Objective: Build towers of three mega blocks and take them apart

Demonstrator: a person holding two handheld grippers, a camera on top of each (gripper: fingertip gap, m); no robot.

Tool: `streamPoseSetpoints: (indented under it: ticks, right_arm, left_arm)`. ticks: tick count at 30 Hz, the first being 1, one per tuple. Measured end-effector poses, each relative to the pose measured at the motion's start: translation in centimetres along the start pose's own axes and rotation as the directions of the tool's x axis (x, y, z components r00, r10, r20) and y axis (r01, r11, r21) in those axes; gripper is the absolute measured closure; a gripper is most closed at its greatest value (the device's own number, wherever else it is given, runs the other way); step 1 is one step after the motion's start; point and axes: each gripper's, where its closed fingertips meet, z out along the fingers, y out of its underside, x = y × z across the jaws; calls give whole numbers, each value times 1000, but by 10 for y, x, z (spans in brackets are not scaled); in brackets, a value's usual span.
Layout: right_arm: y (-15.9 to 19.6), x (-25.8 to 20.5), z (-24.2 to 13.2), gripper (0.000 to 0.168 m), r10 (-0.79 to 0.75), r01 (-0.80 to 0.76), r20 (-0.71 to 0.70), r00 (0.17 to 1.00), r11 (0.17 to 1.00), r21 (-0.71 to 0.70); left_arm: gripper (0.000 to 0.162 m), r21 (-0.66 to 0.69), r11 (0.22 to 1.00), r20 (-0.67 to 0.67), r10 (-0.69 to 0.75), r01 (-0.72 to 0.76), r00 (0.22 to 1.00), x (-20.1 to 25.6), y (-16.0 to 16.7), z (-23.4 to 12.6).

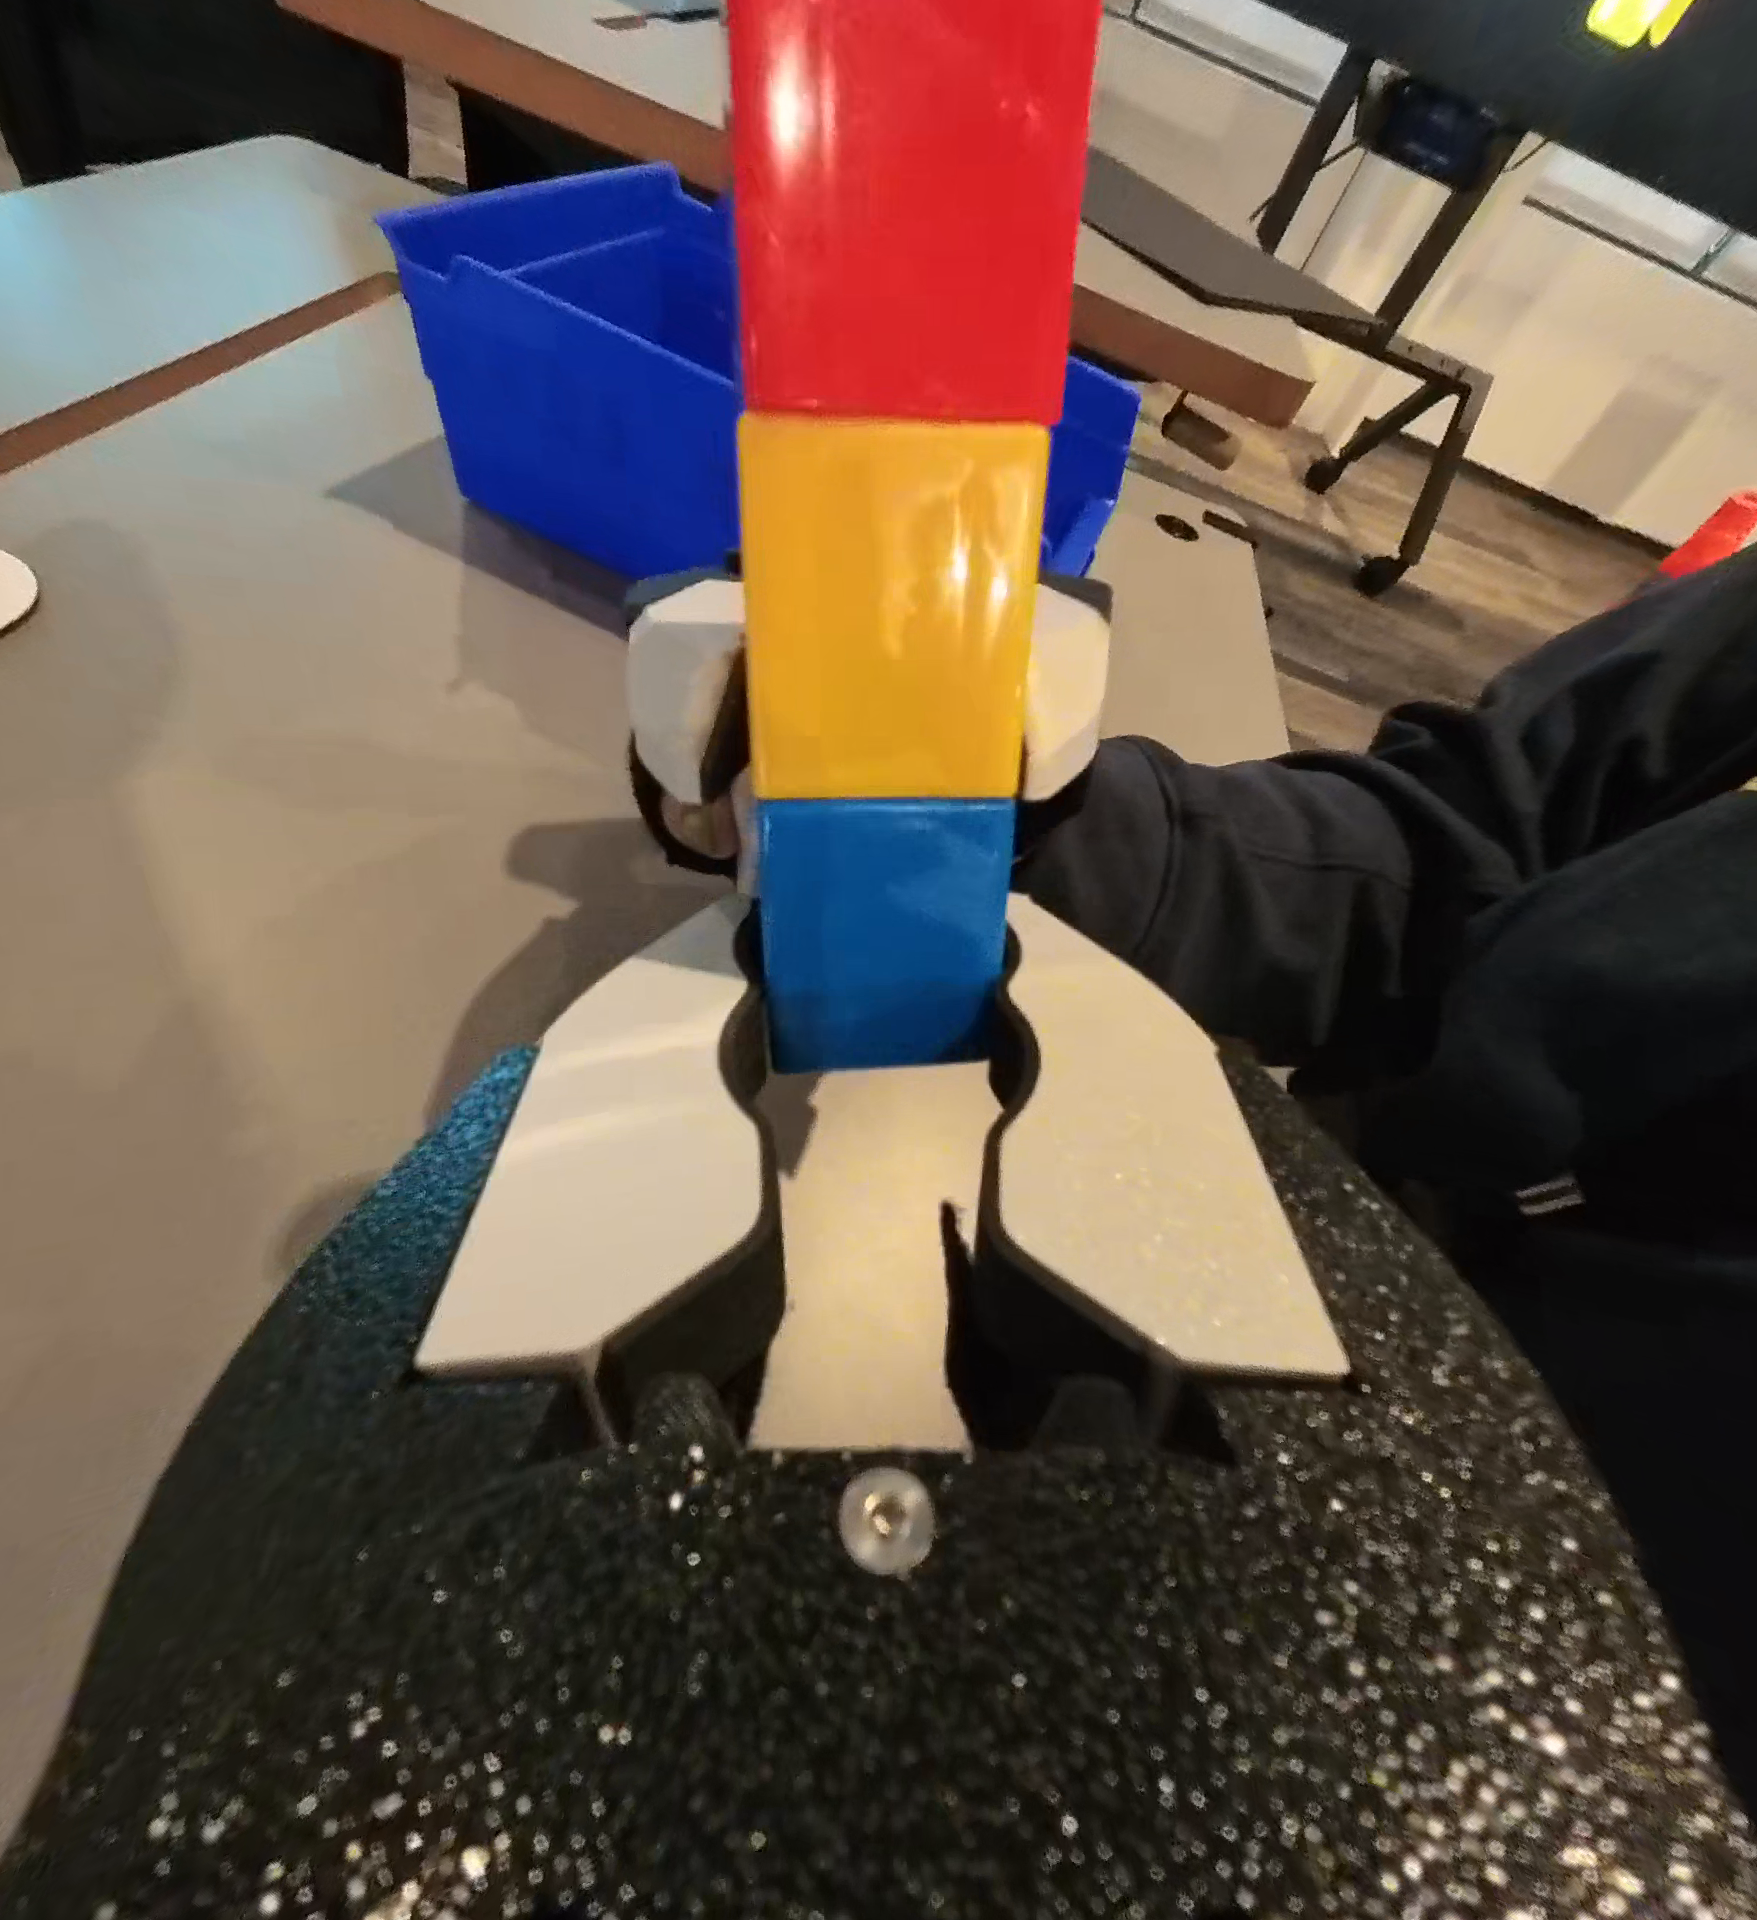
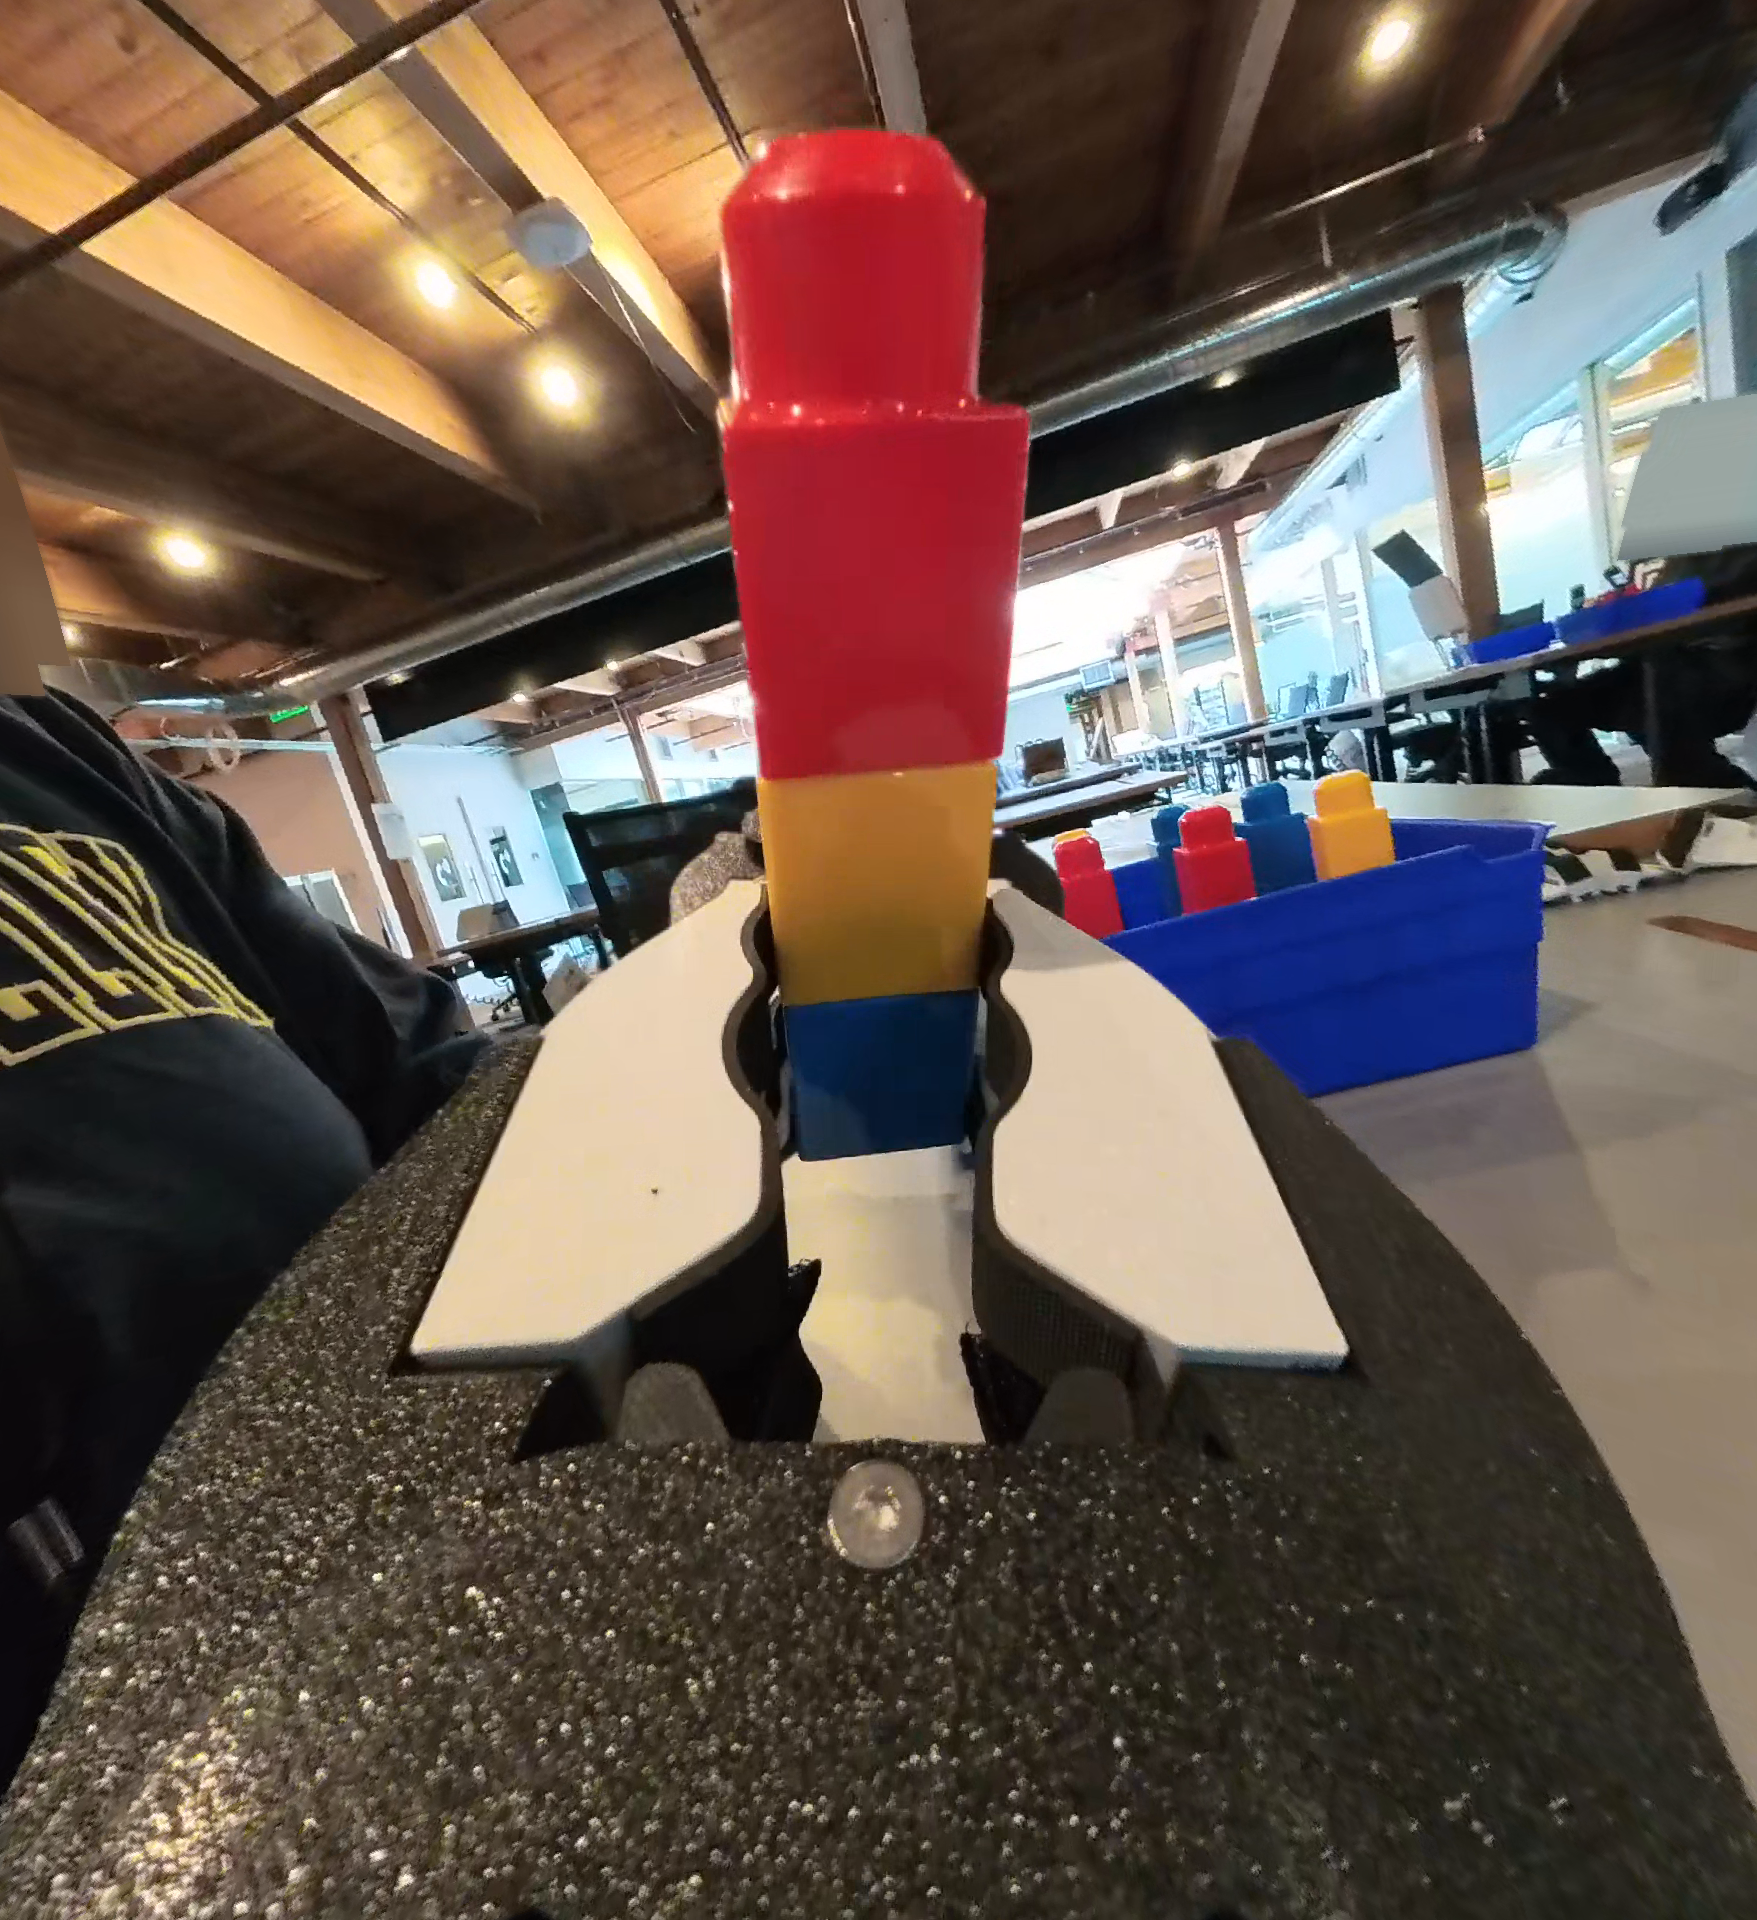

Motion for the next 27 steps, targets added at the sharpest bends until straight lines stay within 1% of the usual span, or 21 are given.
streamPoseSetpoints:
  ticks: [4,5,6,7,8,10,12,14,16,17,19,21,23,25,27]
  right_arm:
    - [2,0,-1,131,-20,19,-6,1000,1000,-18]
    - [-5,-1,-3,123,-14,14,-3,1000,1000,19]
    - [-14,-2,-7,109,8,-8,6,1000,998,65]
    - [-21,-4,-12,99,32,-36,35,999,995,98]
    - [-26,-4,-17,96,59,-65,56,997,991,118]
    - [-27,1,-24,96,78,-81,37,996,991,109]
    - [-21,3,-25,96,63,-64,14,998,996,54]
    - [-14,-2,-21,99,52,-51,24,998,999,-16]
    - [-3,-9,-17,128,24,-19,45,999,994,-105]
    - [-1,-9,-15,128,5,-1,38,999,992,-130]
    - [-3,-10,-15,129,-34,38,28,999,991,-130]
    - [-3,-7,-15,129,-82,81,1,997,988,-130]
    - [-4,-6,-14,129,-113,111,-13,994,987,-118]
    - [-6,-10,-12,129,-99,100,15,995,991,-91]
    - [-5,-12,-11,129,-85,87,35,996,993,-83]
  left_arm:
    - [123,-11,1000,-17,-23,22,1000,0,4,-2]
    - [123,-25,999,-32,-29,28,999,1,7,-3]
    - [123,-49,998,-37,-30,29,999,2,11,-4]
    - [123,-80,997,-34,-26,23,999,1,16,-6]
    - [123,-115,993,-34,-22,18,999,2,23,-7]
    - [123,-173,985,-37,-20,13,999,4,34,-7]
    - [123,-215,977,-47,-22,11,999,6,41,-7]
    - [123,-254,967,-36,-15,5,999,6,47,-7]
    - [123,-296,955,-30,-8,-2,1000,5,53,-7]
    - [123,-317,948,-25,1,-9,1000,4,56,-7]
    - [106,-309,951,-10,16,-18,1000,2,56,-8]
    - [89,-268,963,31,5,3,1000,-3,49,-8]
    - [73,-228,974,40,18,-8,999,-4,40,-6]
    - [78,-229,973,40,52,-41,998,-4,37,-3]
    - [84,-281,957,23,79,-69,997,-2,41,3]
